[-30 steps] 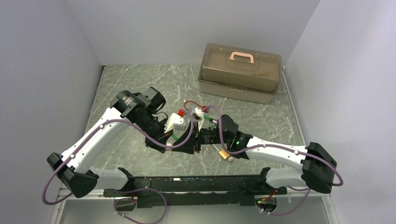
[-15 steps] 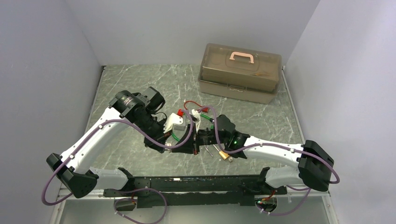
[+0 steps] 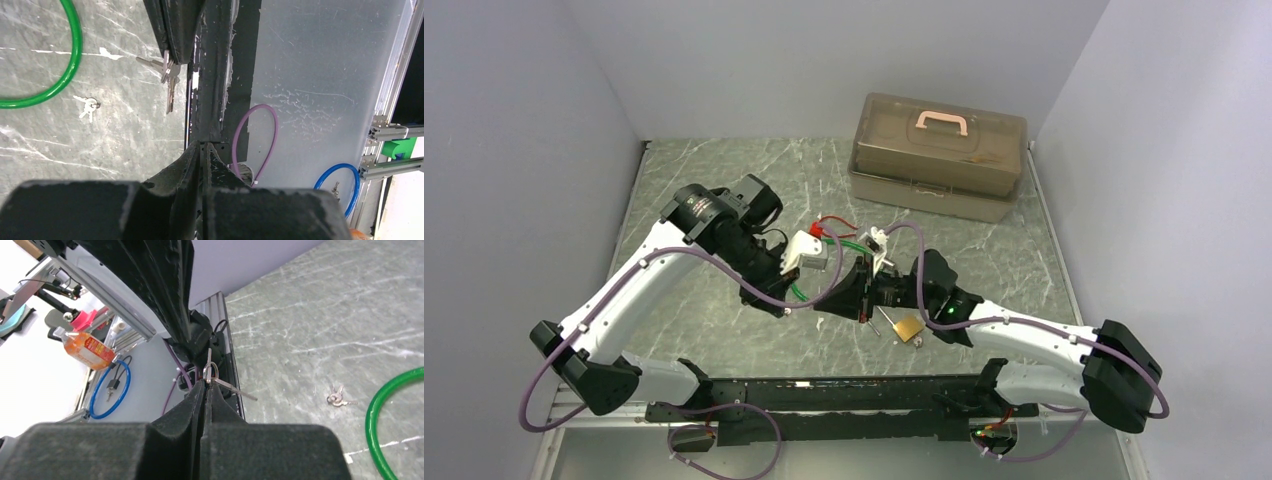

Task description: Unlock with the key

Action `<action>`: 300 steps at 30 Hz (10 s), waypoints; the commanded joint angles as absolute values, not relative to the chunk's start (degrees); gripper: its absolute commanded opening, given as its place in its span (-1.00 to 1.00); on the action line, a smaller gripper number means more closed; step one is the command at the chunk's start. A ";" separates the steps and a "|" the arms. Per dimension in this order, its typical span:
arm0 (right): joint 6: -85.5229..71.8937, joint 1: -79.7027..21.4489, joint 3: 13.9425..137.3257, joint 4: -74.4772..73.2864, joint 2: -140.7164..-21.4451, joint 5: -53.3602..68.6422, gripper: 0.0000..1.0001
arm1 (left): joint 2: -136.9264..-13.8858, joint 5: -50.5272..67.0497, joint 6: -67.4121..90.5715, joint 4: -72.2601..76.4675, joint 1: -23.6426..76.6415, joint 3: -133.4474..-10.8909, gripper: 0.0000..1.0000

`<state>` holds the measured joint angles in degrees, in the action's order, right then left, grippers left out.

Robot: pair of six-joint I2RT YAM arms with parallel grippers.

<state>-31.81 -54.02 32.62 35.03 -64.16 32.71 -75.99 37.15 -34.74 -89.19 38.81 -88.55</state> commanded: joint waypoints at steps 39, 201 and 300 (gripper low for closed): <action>-25.44 -40.04 42.40 -13.01 -21.99 -14.71 -1.00 | -126.19 29.06 -72.07 -54.87 42.09 -113.59 0.98; -16.43 -58.36 79.30 -7.12 -73.30 20.25 -1.00 | -38.41 4.15 -61.51 -49.26 38.48 -76.00 -1.00; -15.57 -64.17 85.96 -11.24 -77.12 11.20 -1.00 | -38.38 0.59 -64.75 -53.70 38.06 -75.19 -1.00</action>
<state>-14.87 -64.25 83.61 -14.70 -76.53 9.78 -38.83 -0.51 -64.84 -56.95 37.91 -73.34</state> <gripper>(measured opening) 0.015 0.155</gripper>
